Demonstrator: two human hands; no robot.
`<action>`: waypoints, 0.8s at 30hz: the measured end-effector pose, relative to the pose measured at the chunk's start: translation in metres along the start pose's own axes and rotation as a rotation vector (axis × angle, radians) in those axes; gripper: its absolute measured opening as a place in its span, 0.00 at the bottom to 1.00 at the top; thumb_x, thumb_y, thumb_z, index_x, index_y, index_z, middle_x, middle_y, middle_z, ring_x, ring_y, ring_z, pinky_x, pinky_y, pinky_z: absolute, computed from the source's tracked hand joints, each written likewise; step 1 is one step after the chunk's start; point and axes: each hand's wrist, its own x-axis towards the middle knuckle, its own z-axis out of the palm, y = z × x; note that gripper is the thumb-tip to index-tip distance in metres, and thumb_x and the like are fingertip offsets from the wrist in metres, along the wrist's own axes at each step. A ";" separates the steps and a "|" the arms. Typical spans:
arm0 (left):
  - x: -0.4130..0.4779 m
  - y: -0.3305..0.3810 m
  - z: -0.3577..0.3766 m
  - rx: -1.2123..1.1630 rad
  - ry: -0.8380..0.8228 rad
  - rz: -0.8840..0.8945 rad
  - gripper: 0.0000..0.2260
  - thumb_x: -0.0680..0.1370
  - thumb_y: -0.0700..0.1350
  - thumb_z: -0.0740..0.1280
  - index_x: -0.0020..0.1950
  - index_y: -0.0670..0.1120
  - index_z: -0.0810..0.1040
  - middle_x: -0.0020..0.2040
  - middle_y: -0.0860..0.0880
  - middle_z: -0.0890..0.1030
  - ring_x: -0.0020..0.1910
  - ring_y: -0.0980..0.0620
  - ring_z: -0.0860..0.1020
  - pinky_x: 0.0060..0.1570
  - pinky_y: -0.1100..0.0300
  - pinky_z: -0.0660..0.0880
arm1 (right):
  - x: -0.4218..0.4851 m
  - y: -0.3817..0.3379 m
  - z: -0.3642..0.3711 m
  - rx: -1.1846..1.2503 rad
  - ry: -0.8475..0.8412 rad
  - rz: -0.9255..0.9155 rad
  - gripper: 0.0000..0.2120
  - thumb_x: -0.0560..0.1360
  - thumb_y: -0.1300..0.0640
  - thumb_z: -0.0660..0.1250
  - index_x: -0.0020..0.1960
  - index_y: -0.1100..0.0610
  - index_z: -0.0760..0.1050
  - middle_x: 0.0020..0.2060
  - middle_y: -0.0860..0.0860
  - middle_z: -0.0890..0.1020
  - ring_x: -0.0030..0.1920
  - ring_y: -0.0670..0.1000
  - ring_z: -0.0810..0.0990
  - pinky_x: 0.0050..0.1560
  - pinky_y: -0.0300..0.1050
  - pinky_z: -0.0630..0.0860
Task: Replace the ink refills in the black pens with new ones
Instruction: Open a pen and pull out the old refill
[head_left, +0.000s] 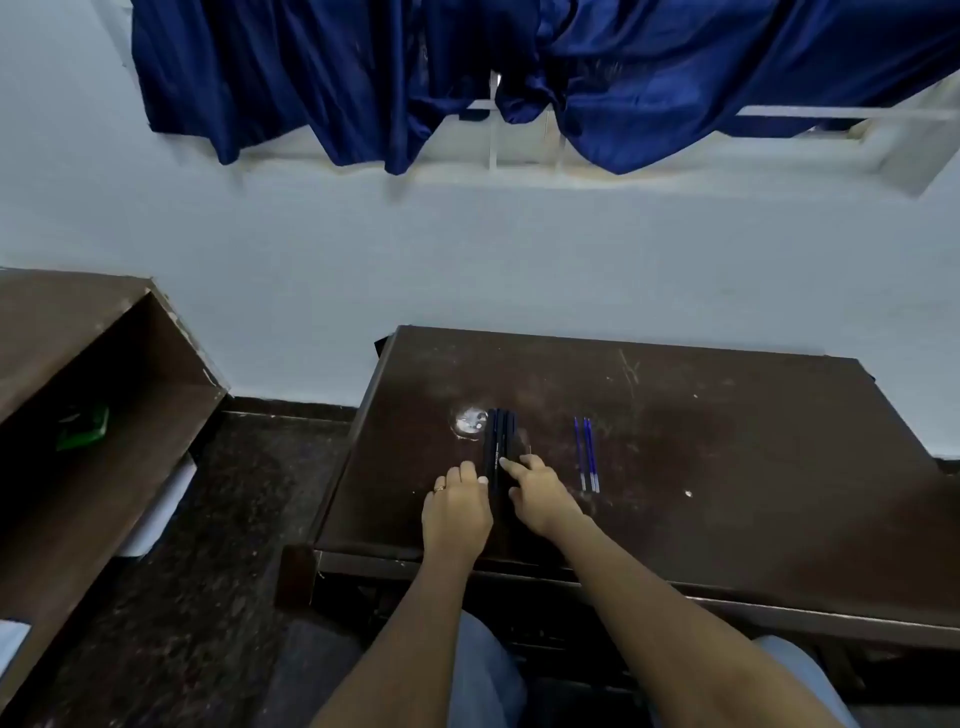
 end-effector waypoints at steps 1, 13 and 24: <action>0.001 -0.001 0.001 -0.003 -0.007 -0.007 0.14 0.83 0.48 0.53 0.63 0.45 0.71 0.56 0.47 0.78 0.54 0.49 0.77 0.51 0.55 0.76 | 0.001 0.001 0.000 -0.012 0.010 -0.003 0.25 0.80 0.58 0.57 0.75 0.51 0.60 0.73 0.55 0.61 0.72 0.58 0.61 0.69 0.55 0.66; -0.003 0.001 0.017 -0.082 -0.001 0.004 0.13 0.83 0.48 0.52 0.57 0.44 0.73 0.52 0.47 0.78 0.52 0.48 0.77 0.49 0.55 0.75 | -0.018 0.007 0.004 -0.102 0.219 0.180 0.10 0.77 0.63 0.60 0.59 0.60 0.70 0.55 0.58 0.76 0.55 0.59 0.78 0.48 0.48 0.74; 0.010 0.028 0.008 -0.911 -0.153 -0.484 0.13 0.81 0.48 0.59 0.48 0.39 0.77 0.43 0.47 0.81 0.43 0.50 0.77 0.40 0.60 0.69 | -0.048 -0.002 0.023 0.912 0.065 0.005 0.09 0.72 0.65 0.70 0.50 0.56 0.76 0.33 0.48 0.81 0.36 0.49 0.81 0.41 0.47 0.81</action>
